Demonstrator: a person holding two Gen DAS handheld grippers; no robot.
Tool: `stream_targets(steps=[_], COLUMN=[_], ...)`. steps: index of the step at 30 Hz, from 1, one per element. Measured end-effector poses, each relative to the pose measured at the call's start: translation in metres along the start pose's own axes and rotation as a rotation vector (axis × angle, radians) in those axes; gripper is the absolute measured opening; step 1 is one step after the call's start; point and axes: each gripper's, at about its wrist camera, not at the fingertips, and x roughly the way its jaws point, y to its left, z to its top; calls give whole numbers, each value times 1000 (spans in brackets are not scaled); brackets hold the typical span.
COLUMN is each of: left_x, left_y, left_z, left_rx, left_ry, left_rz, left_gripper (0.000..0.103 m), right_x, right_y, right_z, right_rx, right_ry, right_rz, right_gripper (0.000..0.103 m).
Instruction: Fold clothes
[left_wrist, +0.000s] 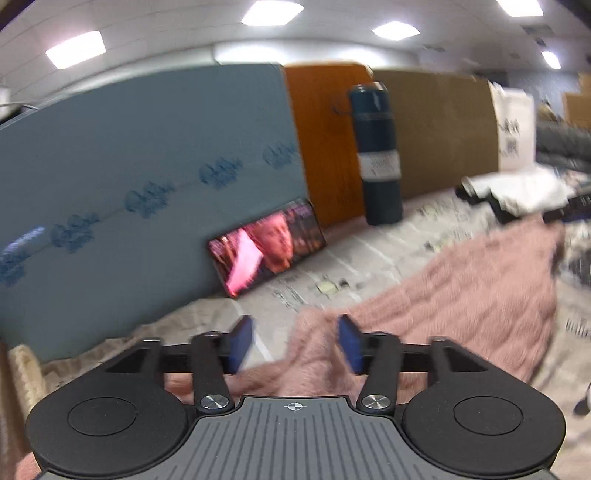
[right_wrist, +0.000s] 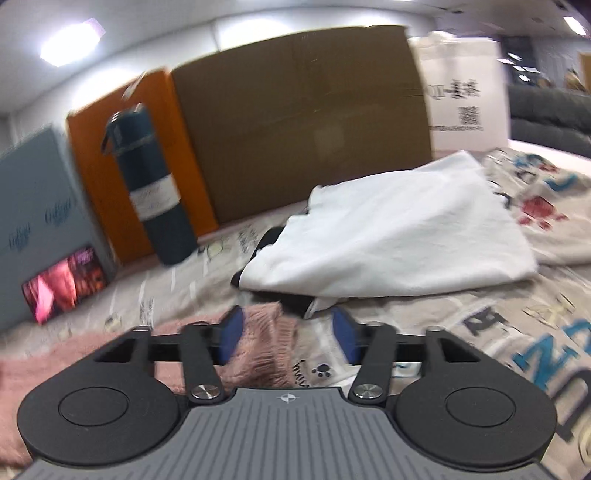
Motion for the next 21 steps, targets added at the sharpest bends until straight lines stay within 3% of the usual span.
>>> stream_targets(steps=[2,3,10,11,16,19,20,21], left_x=[-17,-25,-73,-75,-75,-72,-71,-70], left_y=[5,7,24,26,41,46,47,47], left_z=[5,7,-4,-7,-19,-23,-24,-25], left_rx=[-44,-68,-213,-226,-300,-324,-327,-328], left_ry=[-34,-49,-93,-89,-72,-65,-62,-61], left_rz=[25,32,54,60,76,72,70,67], left_gripper=[78,79,87,88,88,88,88,88], right_x=[-13,-18,-8,-4,14,25,26,27], right_y=[-5,-8,-17,-13,3,17,22,25], right_z=[3,5,-12,-13,-11,-9,-11,-13], right_rx=[78,125,534,542,548,509,484,461], right_ry=[-9,2,307,317,223,162,138,121], right_rz=[19,36,304,304,263,194,173,150], right_gripper=[73,79,85,85,88,84,81,67])
